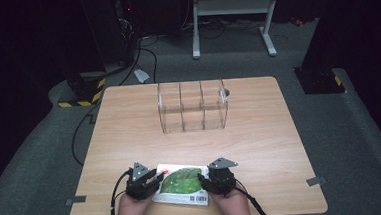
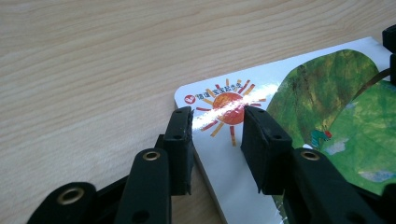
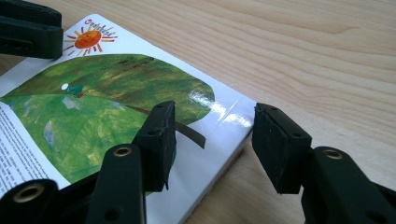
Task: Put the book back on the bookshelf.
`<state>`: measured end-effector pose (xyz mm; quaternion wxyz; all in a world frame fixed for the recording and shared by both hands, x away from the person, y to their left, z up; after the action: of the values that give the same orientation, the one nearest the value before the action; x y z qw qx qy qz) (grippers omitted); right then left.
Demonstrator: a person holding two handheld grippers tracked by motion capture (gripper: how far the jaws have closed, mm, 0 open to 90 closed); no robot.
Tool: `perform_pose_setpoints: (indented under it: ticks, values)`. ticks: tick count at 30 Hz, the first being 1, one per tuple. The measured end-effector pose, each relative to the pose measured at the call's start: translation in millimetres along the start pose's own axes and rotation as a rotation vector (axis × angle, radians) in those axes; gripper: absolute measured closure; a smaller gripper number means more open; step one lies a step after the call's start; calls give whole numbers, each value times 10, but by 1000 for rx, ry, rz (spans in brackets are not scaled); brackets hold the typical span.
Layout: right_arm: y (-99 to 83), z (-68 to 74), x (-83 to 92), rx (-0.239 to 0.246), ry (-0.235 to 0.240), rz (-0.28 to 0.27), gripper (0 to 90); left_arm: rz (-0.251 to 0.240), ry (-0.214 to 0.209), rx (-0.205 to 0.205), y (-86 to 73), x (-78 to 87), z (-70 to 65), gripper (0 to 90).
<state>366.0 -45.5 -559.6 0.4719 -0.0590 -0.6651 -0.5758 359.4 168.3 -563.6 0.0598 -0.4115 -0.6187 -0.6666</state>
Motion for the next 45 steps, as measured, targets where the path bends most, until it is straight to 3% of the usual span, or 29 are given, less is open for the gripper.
perform_pose_setpoints:
  ticks: [8, 10, 13, 16, 21, 23, 25, 36, 41, 45]
  values:
    - [34, -114, -11, -16, -3, 7, 495, -2, 34, -20, 65, -74, -47, 635]
    - [19, -122, 11, -30, -4, 12, 452, 10, 10, 11, 24, -39, -63, 523]
    - [-44, -73, 130, -37, 18, -21, 407, 20, -14, 36, -77, 68, -118, 458]
    - [-164, 5, 221, -54, 54, -10, 379, 33, -20, -1, -130, 142, -226, 459]
    - [-262, 112, 247, -75, 84, 20, 367, 61, -30, 49, -164, 130, -261, 349]
    - [-287, 125, 229, -90, 96, 33, 377, 57, -43, 75, -173, 129, -255, 366]
    - [-302, 146, 211, -94, 107, 42, 375, 54, -40, 74, -174, 129, -255, 372]
    - [-236, 41, 181, -94, 43, 8, 430, 23, -29, 66, -121, 45, -287, 389]
    - [-175, -93, 147, -93, 4, -8, 438, 31, -31, 52, -4, -93, -321, 390]
    - [-99, -261, 93, -123, -16, -22, 442, 30, -33, 35, 96, -213, -344, 398]
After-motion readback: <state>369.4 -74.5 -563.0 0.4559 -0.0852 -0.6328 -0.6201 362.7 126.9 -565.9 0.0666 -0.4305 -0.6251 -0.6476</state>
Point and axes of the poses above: each handheld gripper's, and its own axes: x roughly backward along the jaws, y roughly out of its top, z roughly to its left, the point moved 7 cm from there along -x, roughly forward along the jaws, and after that the axes turned 1 degree about -y, right-handed, at the moved point
